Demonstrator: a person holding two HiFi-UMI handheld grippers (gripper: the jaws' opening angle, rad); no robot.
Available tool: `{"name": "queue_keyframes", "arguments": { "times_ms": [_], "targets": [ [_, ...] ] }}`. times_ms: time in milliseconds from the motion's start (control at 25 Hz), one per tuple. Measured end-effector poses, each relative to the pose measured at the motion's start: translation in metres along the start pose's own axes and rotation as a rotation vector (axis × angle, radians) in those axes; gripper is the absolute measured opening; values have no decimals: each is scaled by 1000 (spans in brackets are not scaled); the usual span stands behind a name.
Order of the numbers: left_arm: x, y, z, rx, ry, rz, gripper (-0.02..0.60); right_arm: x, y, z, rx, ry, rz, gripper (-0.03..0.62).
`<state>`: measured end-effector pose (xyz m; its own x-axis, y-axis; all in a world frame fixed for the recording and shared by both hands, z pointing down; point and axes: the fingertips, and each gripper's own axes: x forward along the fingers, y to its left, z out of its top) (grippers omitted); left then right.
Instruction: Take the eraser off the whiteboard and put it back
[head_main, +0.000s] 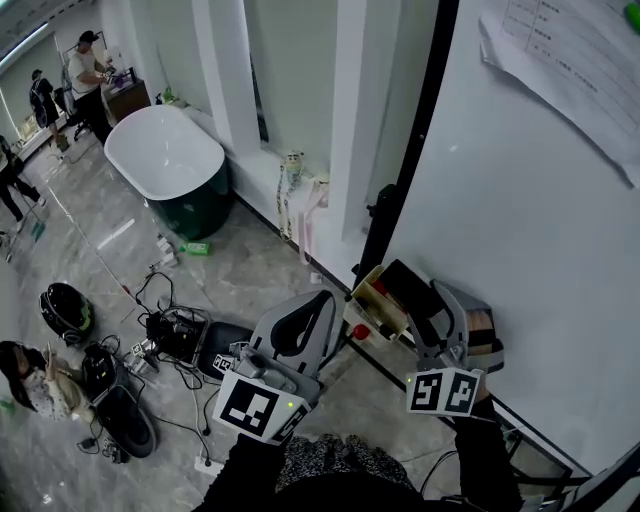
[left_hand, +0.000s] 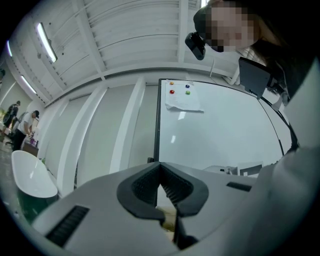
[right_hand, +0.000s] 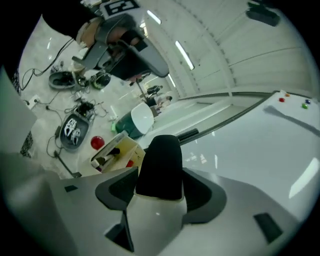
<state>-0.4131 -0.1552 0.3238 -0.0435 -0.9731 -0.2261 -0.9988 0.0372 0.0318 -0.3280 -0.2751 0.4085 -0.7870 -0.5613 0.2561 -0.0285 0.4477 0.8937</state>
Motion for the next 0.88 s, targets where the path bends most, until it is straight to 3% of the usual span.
{"name": "queue_keyframes", "arguments": {
  "times_ms": [160, 240, 480, 880],
  "targets": [
    [1, 6, -3, -8, -3, 18, 6, 9, 10, -16, -74, 145, 50, 280],
    [2, 9, -4, -12, -8, 27, 6, 11, 15, -18, -74, 171, 68, 280],
    [3, 15, -4, -23, -17, 35, 5, 13, 15, -6, 51, 116, 106, 282],
    [4, 15, -5, -44, -16, 17, 6, 0, 9, -5, 89, 84, 72, 282]
  ]
}}
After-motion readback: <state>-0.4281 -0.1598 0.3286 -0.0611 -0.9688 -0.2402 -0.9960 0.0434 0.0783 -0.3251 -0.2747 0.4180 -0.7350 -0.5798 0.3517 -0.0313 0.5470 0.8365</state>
